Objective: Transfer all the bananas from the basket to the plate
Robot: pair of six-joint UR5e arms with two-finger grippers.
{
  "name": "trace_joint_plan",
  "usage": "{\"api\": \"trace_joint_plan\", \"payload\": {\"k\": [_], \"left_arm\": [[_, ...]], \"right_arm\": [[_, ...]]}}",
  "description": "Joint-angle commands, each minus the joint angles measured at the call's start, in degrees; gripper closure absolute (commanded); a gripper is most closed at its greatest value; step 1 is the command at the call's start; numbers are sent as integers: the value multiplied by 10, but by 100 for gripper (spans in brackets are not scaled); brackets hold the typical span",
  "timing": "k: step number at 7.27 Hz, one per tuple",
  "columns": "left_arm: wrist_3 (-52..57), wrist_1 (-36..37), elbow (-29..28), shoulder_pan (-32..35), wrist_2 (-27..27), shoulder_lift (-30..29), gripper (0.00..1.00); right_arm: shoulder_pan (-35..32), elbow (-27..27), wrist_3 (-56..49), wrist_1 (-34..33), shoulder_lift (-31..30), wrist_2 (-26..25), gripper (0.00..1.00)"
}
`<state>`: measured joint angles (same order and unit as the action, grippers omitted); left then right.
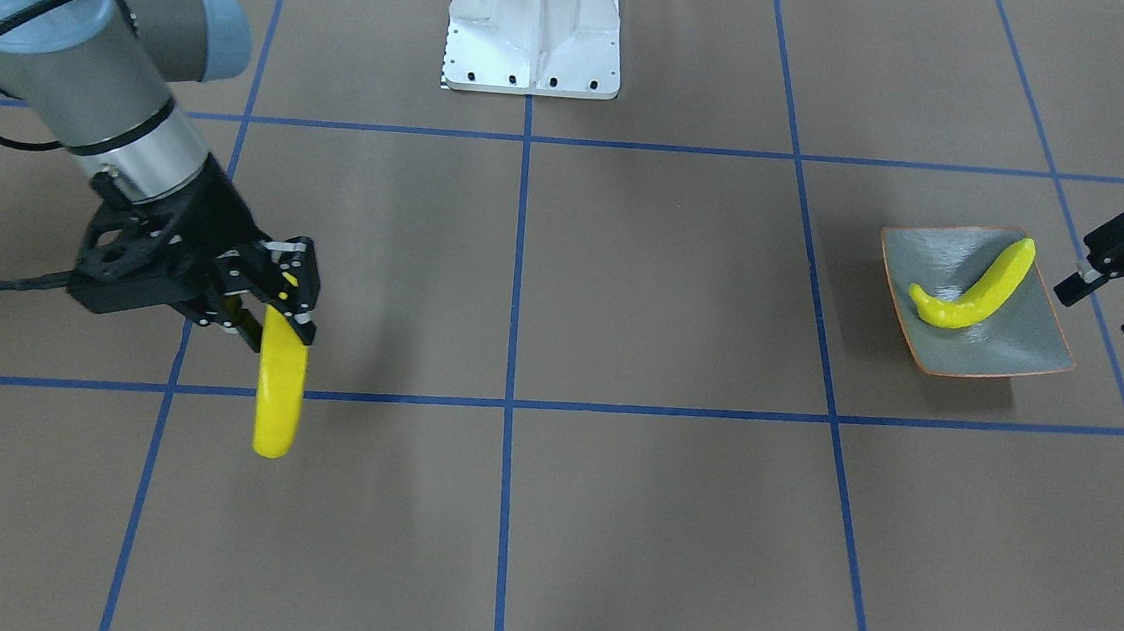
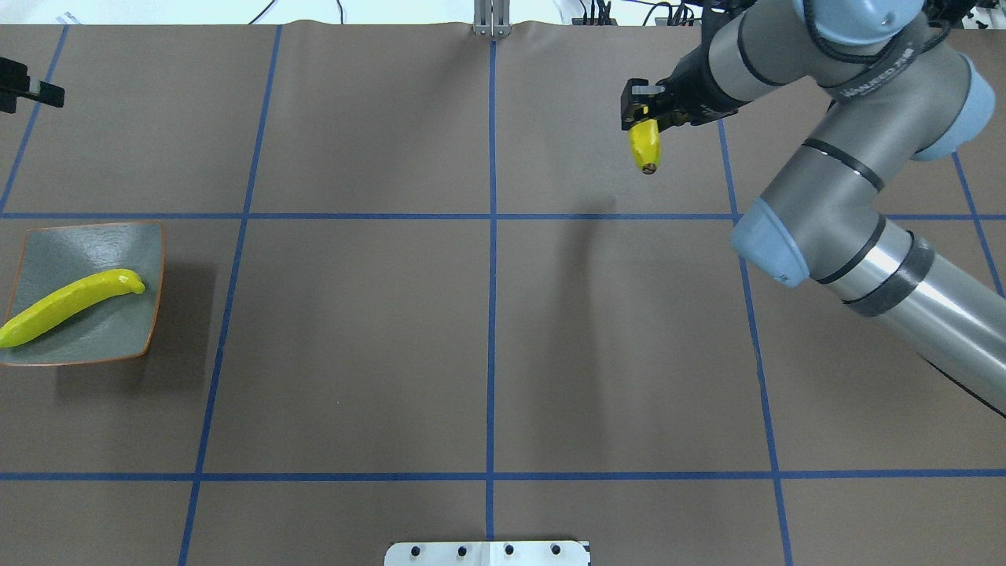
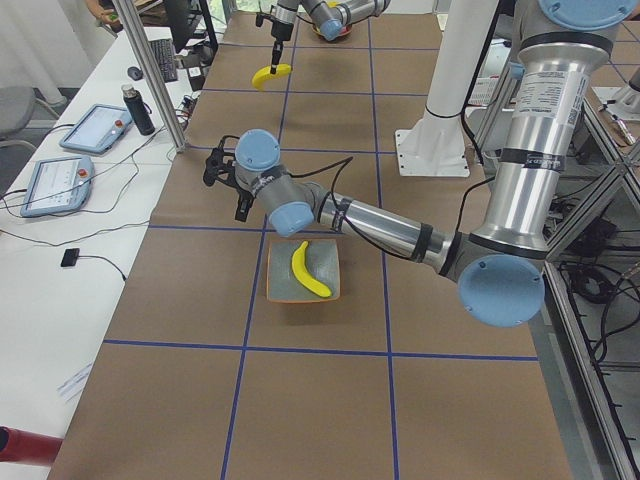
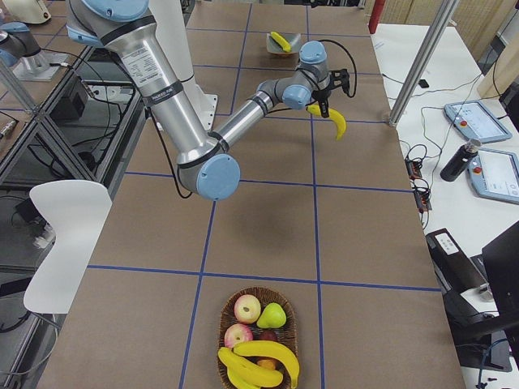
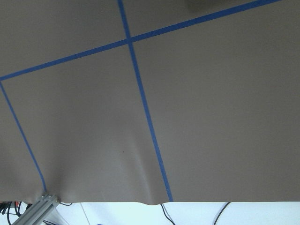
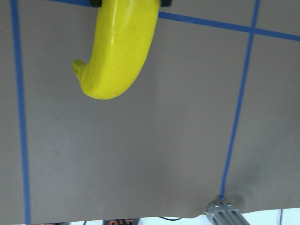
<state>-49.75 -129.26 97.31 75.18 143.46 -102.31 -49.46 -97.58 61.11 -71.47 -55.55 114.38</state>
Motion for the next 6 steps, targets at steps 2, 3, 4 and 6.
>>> {"api": "trace_joint_plan", "payload": {"k": [2,3,4,6], "left_arm": [[-256,-2,-3,-44,-3,-84,0],[-337,0,-3,-74,-7,-122,0],[-392,1,-5,-94,-27,-150,0],[-416,2,-7,-136,-80,-165,0]], "right_arm": [[85,26,98,28,99,-86,100],[111,42,136,75,111,-119,100],[134,62,139,89,138,-153,100],[161,71,141,133,155,-166,100]]}}
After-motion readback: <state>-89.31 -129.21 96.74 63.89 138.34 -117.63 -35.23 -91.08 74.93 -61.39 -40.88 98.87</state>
